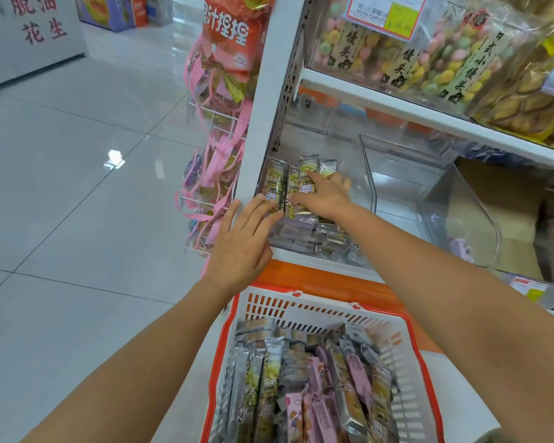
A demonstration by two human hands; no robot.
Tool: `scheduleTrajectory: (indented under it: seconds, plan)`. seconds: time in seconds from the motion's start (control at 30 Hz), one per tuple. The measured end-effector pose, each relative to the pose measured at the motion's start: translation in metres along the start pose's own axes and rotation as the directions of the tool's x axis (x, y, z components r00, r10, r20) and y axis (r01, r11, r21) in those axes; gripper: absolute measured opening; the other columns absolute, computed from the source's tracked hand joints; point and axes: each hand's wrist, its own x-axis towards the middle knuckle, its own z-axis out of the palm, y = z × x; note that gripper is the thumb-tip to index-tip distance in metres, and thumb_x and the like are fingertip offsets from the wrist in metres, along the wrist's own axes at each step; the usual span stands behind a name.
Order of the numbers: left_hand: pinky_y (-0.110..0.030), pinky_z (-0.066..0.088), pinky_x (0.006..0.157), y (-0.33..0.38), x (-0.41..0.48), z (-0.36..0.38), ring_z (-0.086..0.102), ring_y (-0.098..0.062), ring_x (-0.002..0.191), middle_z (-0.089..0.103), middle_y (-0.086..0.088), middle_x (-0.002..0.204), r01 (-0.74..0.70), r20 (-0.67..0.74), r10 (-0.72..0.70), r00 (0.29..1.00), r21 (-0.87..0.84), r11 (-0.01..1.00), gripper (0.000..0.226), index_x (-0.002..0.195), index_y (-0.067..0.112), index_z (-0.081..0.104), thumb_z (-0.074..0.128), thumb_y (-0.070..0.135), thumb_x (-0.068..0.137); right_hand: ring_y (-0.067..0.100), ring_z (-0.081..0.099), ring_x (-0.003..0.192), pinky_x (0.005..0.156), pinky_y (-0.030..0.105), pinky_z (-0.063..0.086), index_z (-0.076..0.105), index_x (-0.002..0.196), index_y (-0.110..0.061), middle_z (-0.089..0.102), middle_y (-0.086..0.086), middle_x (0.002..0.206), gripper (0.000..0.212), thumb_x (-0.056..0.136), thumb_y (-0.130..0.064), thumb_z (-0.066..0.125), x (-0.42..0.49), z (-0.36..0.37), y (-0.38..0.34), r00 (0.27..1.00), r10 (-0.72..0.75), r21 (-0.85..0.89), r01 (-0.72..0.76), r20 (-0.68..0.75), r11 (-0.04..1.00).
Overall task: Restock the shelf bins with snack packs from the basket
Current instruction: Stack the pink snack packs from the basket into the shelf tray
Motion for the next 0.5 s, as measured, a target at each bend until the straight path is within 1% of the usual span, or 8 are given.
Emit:
scheduleTrajectory:
  seconds: [0.1, 0.2, 0.3, 0.33, 0.4, 0.43, 0.5]
  plan:
    - [-0.044, 0.0, 0.122, 0.0007, -0.0001, -0.0009, 0.026, -0.024, 0.147, 0.045, -0.005, 0.149, 0.001, -0.004, -0.001, 1.0, -0.001, 1.0, 0.053, 0.138, 0.015, 0.05, 0.049, 0.018, 0.086, 0.039, 0.01, 0.141, 0.115, 0.049, 0.024, 0.021, 0.152, -0.039, 0.015, 0.01, 0.151, 0.084, 0.082, -0.057, 0.062, 0.0002, 0.0052, 0.0053, 0.999, 0.032, 0.024, -0.032, -0.002, 0.999]
    - [-0.044, 0.0, 0.122, 0.0016, -0.0001, -0.0019, 0.025, -0.023, 0.147, 0.045, -0.005, 0.149, 0.003, -0.01, -0.003, 1.0, -0.008, 1.0, 0.054, 0.139, 0.015, 0.049, 0.052, 0.016, 0.086, 0.041, 0.008, 0.144, 0.116, 0.05, 0.023, 0.024, 0.151, -0.038, 0.014, 0.011, 0.153, 0.081, 0.082, -0.05, 0.063, 0.0008, 0.0034, 0.006, 0.999, 0.039, 0.08, -0.038, -0.008, 0.996]
    - [-0.044, 0.0, 0.122, 0.0019, 0.0003, -0.003, 0.025, -0.023, 0.147, 0.045, -0.005, 0.149, 0.004, -0.008, -0.004, 1.0, -0.001, 1.0, 0.054, 0.139, 0.016, 0.048, 0.054, 0.016, 0.085, 0.04, 0.002, 0.146, 0.117, 0.052, 0.019, 0.023, 0.152, -0.037, 0.01, 0.01, 0.157, 0.077, 0.085, -0.05, 0.058, 0.0009, -0.0005, 0.006, 0.999, 0.037, 0.141, -0.037, 0.005, 0.989]
    - [-0.044, 0.001, 0.122, 0.0021, 0.0004, -0.0031, 0.025, -0.023, 0.147, 0.045, -0.005, 0.148, 0.006, -0.006, -0.006, 1.0, 0.003, 1.0, 0.054, 0.139, 0.016, 0.048, 0.053, 0.016, 0.085, 0.04, -0.001, 0.147, 0.118, 0.054, 0.016, 0.019, 0.153, -0.037, 0.006, 0.01, 0.159, 0.076, 0.087, -0.05, 0.054, 0.0005, -0.0007, 0.0064, 0.999, 0.042, 0.134, -0.044, 0.022, 0.99]
    - [-0.045, 0.001, 0.122, 0.0026, 0.001, -0.0029, 0.026, -0.024, 0.146, 0.046, -0.006, 0.147, 0.007, 0.0, -0.007, 1.0, 0.008, 1.0, 0.054, 0.138, 0.015, 0.049, 0.052, 0.017, 0.085, 0.038, -0.009, 0.147, 0.118, 0.055, 0.01, 0.01, 0.155, -0.036, -0.004, 0.01, 0.161, 0.077, 0.09, -0.053, 0.047, -0.0011, 0.0, 0.0069, 0.997, 0.045, 0.059, -0.049, 0.067, 0.997]
    - [-0.045, 0.002, 0.122, 0.0031, 0.0012, -0.0027, 0.026, -0.024, 0.146, 0.046, -0.006, 0.147, 0.008, 0.005, -0.008, 1.0, 0.012, 1.0, 0.053, 0.138, 0.015, 0.049, 0.051, 0.017, 0.085, 0.036, -0.012, 0.147, 0.118, 0.055, 0.007, 0.005, 0.155, -0.036, -0.009, 0.009, 0.162, 0.077, 0.091, -0.053, 0.045, -0.0022, 0.0003, 0.0072, 0.995, 0.039, 0.016, -0.04, 0.086, 0.999]
    - [-0.046, 0.003, 0.123, 0.0041, 0.0016, -0.0021, 0.027, -0.024, 0.146, 0.046, -0.006, 0.147, 0.015, 0.011, -0.015, 1.0, 0.023, 1.0, 0.053, 0.138, 0.014, 0.049, 0.05, 0.019, 0.085, 0.034, -0.018, 0.147, 0.119, 0.055, 0.0, -0.002, 0.155, -0.034, -0.017, 0.006, 0.162, 0.079, 0.094, -0.056, 0.042, -0.0036, 0.0, 0.0078, 0.992, 0.02, -0.014, -0.018, 0.122, 1.0]
